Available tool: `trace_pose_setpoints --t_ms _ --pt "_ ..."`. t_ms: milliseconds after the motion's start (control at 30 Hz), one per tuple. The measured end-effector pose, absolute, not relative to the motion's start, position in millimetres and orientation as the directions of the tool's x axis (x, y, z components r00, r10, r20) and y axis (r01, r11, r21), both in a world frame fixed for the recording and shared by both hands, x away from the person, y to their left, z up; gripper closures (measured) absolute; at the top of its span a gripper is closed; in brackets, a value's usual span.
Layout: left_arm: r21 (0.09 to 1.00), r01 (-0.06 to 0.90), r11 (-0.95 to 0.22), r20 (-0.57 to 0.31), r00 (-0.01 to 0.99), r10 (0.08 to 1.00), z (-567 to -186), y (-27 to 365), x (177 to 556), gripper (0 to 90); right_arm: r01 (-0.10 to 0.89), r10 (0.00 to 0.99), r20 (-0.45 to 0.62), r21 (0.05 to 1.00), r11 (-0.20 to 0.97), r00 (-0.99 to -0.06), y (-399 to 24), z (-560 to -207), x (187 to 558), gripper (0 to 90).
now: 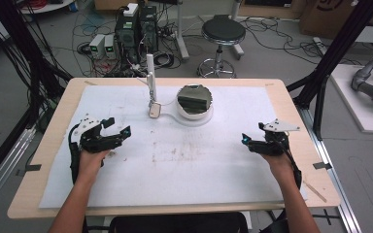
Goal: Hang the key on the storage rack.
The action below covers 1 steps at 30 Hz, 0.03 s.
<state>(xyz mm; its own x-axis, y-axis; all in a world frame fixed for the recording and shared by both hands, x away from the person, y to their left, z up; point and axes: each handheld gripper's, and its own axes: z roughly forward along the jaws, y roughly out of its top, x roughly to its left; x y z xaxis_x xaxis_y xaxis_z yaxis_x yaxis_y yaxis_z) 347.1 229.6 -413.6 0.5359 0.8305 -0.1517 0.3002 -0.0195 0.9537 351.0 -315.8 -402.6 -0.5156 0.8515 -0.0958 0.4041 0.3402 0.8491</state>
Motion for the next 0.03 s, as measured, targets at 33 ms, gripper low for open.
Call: trace_pose_setpoints --t_ms 33 --pt "0.953 0.301 -0.021 -0.151 0.537 0.830 -413.7 229.9 347.3 20.0 0.407 0.852 -0.091 0.849 0.337 -0.515 -316.1 -402.5 351.2 21.8"
